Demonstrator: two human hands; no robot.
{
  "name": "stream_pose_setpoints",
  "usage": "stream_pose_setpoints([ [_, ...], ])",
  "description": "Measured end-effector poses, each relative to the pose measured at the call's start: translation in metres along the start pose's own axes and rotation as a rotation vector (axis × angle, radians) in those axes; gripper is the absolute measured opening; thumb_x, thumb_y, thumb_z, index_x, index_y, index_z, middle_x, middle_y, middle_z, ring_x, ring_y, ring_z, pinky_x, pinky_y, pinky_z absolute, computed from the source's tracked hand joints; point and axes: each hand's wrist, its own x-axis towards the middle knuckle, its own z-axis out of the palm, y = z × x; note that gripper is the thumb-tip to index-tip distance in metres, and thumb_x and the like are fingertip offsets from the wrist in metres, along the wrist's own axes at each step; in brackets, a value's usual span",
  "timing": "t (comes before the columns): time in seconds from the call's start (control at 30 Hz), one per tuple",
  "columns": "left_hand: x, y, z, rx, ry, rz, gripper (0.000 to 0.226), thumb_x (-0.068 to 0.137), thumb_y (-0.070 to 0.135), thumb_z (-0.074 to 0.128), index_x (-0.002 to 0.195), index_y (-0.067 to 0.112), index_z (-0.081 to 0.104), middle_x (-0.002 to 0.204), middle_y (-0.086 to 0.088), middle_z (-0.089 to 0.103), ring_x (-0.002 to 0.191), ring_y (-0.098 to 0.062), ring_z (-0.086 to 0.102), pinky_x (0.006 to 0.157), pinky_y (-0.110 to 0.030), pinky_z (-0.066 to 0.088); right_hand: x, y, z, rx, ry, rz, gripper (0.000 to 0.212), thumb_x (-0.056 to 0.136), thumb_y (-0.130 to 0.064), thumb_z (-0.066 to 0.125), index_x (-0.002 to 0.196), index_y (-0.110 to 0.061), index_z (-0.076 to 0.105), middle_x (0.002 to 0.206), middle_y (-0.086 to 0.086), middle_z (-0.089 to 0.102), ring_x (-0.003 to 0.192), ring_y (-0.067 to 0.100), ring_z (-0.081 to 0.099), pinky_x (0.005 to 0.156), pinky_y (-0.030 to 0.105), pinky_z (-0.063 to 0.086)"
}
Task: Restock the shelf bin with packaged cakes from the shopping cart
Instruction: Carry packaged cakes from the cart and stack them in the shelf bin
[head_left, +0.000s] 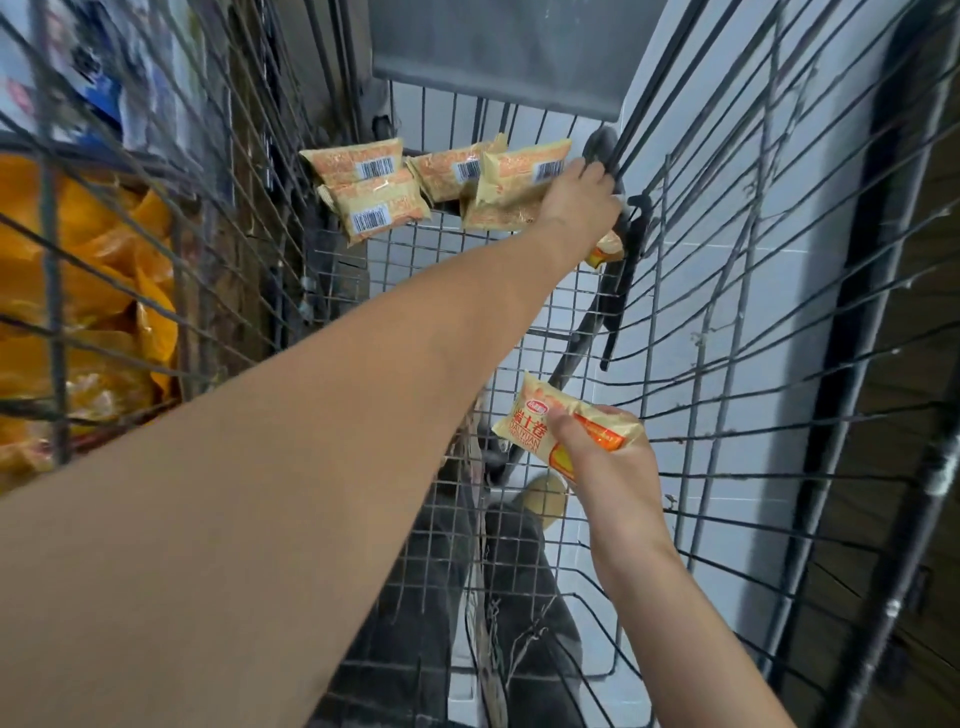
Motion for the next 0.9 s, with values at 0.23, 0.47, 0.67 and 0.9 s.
stream_pose_setpoints([
  [0.23, -0.054, -0.004, -0.032, -0.555, 0.196, -0.213, 0.044, 0.087, 0.025, 0.059, 0.127, 0.011, 0.047, 0.125, -0.012, 0.047, 0.109, -0.027, 0.053, 0.089, -0.036, 0.042, -0.007, -0.006, 0.001, 0.005, -0.017, -0.040, 0.022, 0.080, -0.033, 0.072, 0.093, -0.030, 0.055, 0.085, -0.008, 0.068, 0.078, 0.007, 0.064, 0.062, 0.020, 0.044],
  [0.47, -0.185, 0.012, -0.090, -1.495, 0.378, -0.639, 0.025, 0.089, 0.022, 0.055, 0.110, 0.013, 0.046, 0.080, 0.007, 0.053, 0.068, -0.004, 0.056, 0.052, -0.019, 0.039, -0.057, -0.017, -0.015, 0.059, -0.062, -0.091, 0.021, 0.081, -0.027, 0.071, 0.091, -0.027, 0.053, 0.089, -0.005, 0.066, 0.084, 0.011, 0.063, 0.082, 0.030, 0.050],
  [0.67, -0.328, 0.041, -0.127, -1.717, 0.617, -0.781, 0.008, 0.091, 0.028, 0.059, 0.096, 0.024, 0.056, 0.078, 0.013, 0.060, 0.063, 0.007, 0.055, 0.057, -0.012, 0.046, -0.110, -0.023, -0.035, 0.015, -0.175, -0.223, 0.025, 0.078, -0.029, 0.072, 0.096, -0.027, 0.054, 0.090, -0.002, 0.067, 0.083, 0.015, 0.066, 0.084, 0.037, 0.054],
  [0.9, -0.479, 0.116, -0.142, -1.698, 0.548, -0.889, 0.029, 0.081, 0.046, 0.063, 0.103, 0.029, 0.056, 0.100, 0.013, 0.065, 0.083, 0.009, 0.061, 0.069, -0.009, 0.046, -0.171, 0.005, -0.088, -0.060, -0.399, -0.399, 0.026, 0.075, -0.027, 0.074, 0.093, -0.029, 0.055, 0.085, -0.006, 0.070, 0.073, 0.010, 0.069, 0.069, 0.033, 0.059],
])
